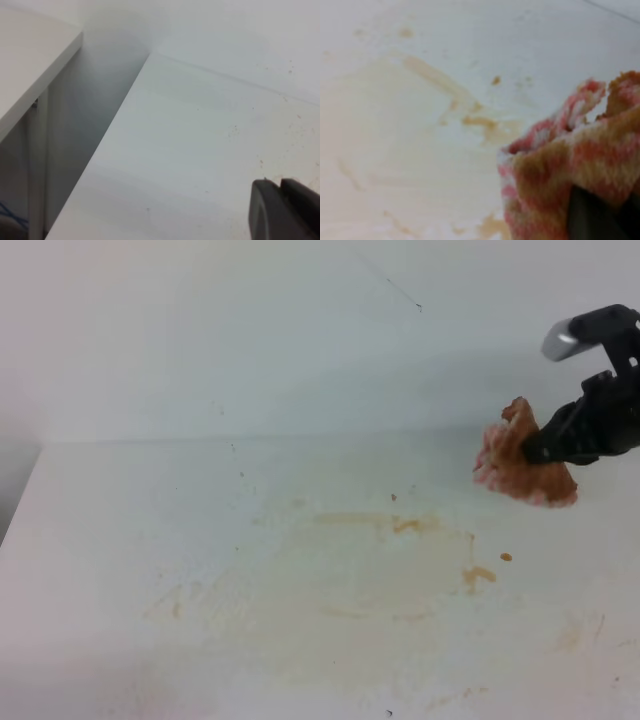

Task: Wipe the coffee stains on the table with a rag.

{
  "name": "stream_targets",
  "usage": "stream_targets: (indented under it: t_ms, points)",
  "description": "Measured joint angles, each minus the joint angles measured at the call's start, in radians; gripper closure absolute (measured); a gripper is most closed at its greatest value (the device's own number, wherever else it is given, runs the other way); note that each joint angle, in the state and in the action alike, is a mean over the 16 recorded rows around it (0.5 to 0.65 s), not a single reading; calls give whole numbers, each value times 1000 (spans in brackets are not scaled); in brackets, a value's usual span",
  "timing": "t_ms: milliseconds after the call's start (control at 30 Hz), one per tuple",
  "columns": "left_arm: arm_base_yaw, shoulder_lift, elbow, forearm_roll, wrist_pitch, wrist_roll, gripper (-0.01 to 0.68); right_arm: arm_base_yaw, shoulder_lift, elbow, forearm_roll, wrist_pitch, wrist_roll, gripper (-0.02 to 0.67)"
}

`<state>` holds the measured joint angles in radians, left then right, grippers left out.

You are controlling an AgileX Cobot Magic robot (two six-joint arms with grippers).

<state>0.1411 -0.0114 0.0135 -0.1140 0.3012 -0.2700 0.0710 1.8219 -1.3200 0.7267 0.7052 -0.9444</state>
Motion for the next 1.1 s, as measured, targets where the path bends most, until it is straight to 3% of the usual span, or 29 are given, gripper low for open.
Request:
stream_targets:
  t_ms: [333,833,933,1100]
  points:
    - [0,4,-6,0,4,0,674,12,-151,240,219,-86,-241,577]
    - [0,8,-8,0,4,0,674,12,-206,296,331,-111,-348,357]
    - [0,8,-8,0,4,0,675,12,-243,296,345,-108,-363,377]
    - [0,9,-8,0,4,0,675,12,-348,296,364,-96,-380,465]
